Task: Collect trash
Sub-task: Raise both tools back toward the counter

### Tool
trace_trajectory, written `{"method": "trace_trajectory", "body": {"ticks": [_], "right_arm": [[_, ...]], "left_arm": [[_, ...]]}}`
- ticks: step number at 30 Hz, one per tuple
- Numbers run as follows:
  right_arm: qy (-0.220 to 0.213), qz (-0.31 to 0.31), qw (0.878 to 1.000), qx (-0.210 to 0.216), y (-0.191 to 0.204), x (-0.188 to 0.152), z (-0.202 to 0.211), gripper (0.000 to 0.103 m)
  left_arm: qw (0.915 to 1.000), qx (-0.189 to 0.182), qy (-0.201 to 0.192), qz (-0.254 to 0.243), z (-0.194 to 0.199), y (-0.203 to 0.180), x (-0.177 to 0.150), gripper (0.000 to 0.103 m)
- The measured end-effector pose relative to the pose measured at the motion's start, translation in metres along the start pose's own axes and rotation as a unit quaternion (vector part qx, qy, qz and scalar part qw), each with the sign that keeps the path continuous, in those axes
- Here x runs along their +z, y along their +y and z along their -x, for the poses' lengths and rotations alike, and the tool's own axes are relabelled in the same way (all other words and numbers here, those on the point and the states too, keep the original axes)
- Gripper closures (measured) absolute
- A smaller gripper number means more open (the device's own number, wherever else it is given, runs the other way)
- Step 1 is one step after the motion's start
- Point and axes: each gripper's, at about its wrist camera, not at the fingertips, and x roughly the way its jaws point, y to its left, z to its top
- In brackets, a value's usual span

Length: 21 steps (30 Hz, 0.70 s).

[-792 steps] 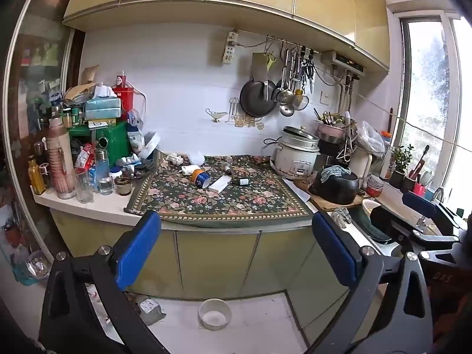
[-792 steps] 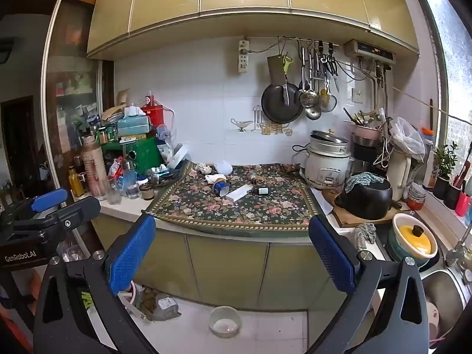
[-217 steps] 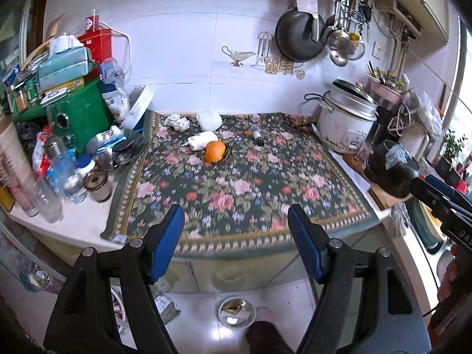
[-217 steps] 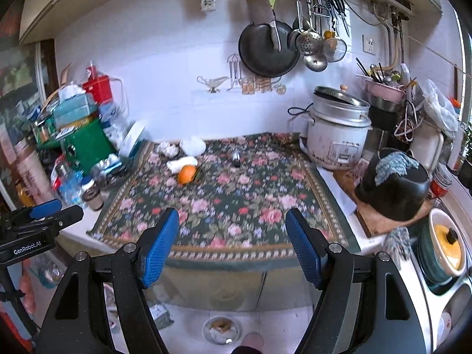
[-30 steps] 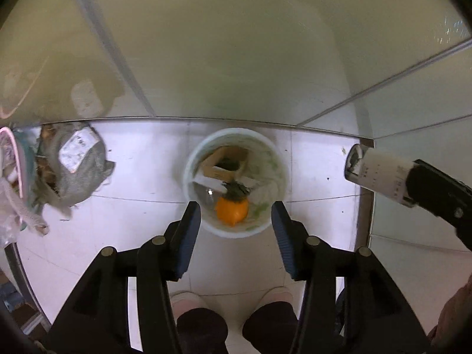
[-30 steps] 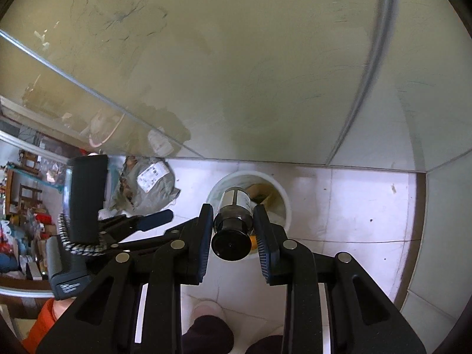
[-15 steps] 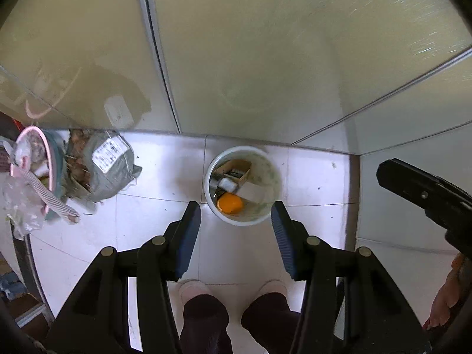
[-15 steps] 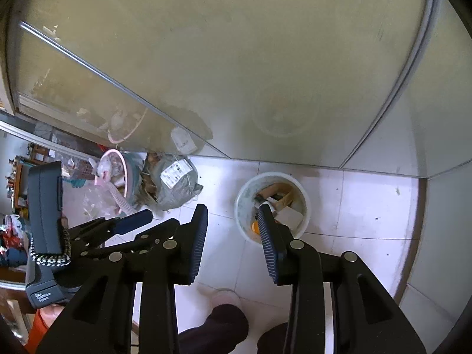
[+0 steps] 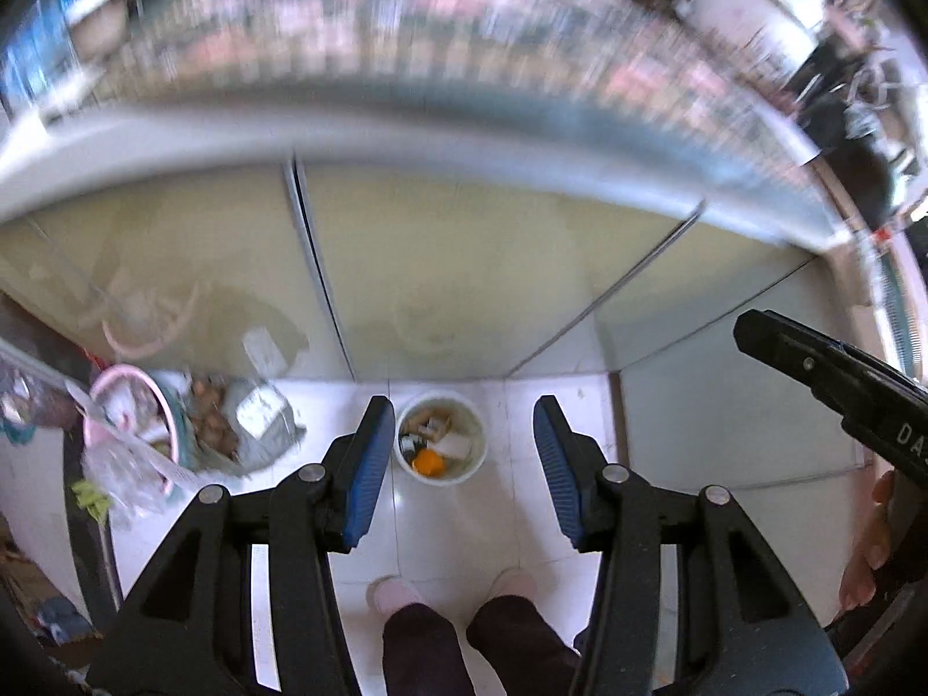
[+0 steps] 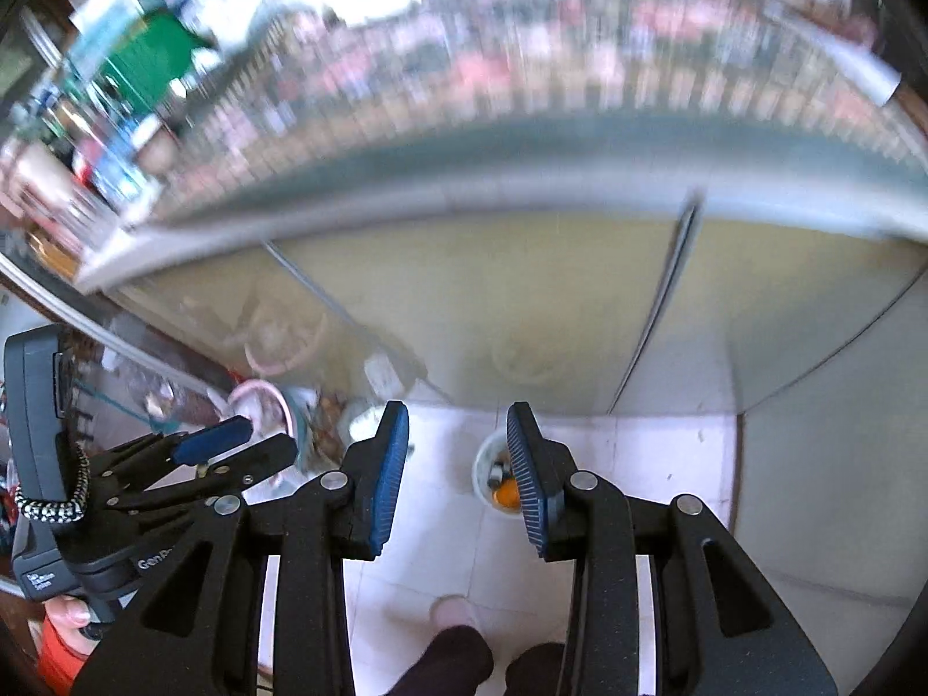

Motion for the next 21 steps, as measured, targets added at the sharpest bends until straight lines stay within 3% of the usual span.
{"method": "trace_trajectory", "body": {"ticks": [10,16,21], "right_arm": [[-0.121,0.006,0.992,-0.029,0.05,0.037,0.142,0.071],[-0.189,0.017,0.981,-0.047,0.071,0.046,0.199,0.07],[-0.237,0.011,0.969,-0.065,0.075,0.057,0.225,0.058]], "left_arm": [[0.993,-0.018,-0.105,-0.049,0.15,-0.018,0.041,0.054],[0.9843,-0.019,-0.165,-0.059,0.204,-0.025,0.059,0.041],[0.9784,-0.02,-0.197,-0.06,0.225,-0.023,0.079,0.03]]}}
